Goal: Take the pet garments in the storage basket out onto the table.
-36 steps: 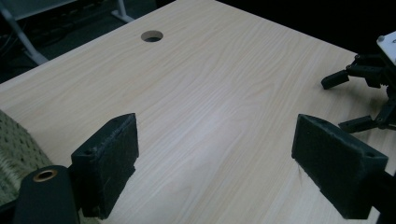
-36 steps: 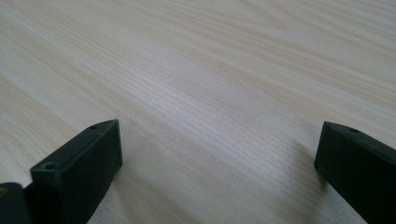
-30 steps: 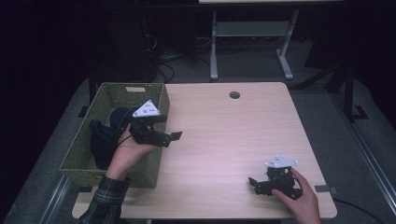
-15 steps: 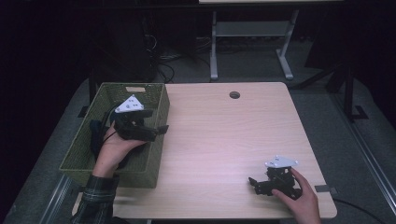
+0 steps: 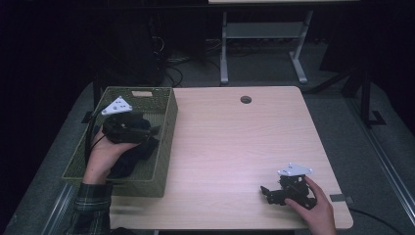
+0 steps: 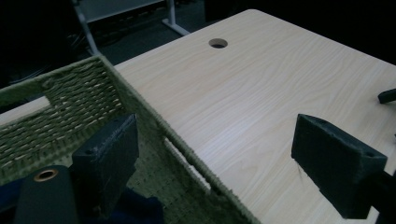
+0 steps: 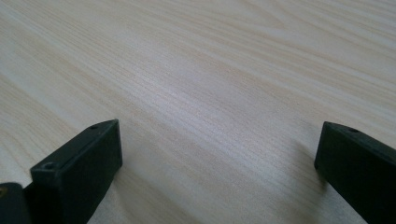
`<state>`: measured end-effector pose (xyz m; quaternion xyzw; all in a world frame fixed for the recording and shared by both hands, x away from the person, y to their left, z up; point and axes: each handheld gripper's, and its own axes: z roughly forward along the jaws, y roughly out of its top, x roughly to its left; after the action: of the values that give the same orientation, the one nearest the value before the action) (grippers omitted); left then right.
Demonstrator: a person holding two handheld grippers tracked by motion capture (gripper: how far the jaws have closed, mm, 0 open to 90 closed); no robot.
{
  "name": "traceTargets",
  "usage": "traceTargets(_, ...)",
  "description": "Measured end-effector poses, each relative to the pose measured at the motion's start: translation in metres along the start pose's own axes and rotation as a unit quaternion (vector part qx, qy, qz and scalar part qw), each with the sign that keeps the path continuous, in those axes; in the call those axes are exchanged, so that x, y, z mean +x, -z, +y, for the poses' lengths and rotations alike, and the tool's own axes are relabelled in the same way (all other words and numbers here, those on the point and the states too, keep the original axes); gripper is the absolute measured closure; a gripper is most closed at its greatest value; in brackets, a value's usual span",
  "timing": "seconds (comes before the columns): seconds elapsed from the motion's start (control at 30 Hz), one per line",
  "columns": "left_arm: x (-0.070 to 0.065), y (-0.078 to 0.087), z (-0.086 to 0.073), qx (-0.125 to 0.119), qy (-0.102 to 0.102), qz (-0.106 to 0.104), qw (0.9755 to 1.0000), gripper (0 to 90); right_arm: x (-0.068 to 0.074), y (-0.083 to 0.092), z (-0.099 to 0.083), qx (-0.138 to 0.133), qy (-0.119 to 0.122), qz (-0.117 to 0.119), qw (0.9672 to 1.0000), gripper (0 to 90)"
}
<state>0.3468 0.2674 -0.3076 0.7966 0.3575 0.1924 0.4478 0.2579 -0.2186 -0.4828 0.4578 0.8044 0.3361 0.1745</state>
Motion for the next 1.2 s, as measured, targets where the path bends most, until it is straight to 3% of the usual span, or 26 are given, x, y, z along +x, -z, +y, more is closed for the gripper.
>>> traceTargets(0.63, 0.025, 0.022, -0.015, 0.02, 0.017, 0.038, 0.9989, 14.6, 0.0, 0.0, 0.0, 0.0, -0.001, 0.0, 1.0, 0.5)
traceTargets(0.8, 0.031, 0.027, -0.02, 0.037, 0.015, 0.051, 0.9979, 14.6, 0.0, 0.0, 0.0, 0.0, -0.001, 0.0, 1.0, 0.4)
traceTargets(1.2, 0.039, 0.033, -0.028, 0.062, 0.016, 0.06, 0.9962, 14.6, 0.0, 0.0, 0.0, 0.0, 0.0, 0.0, 1.0, 0.5)
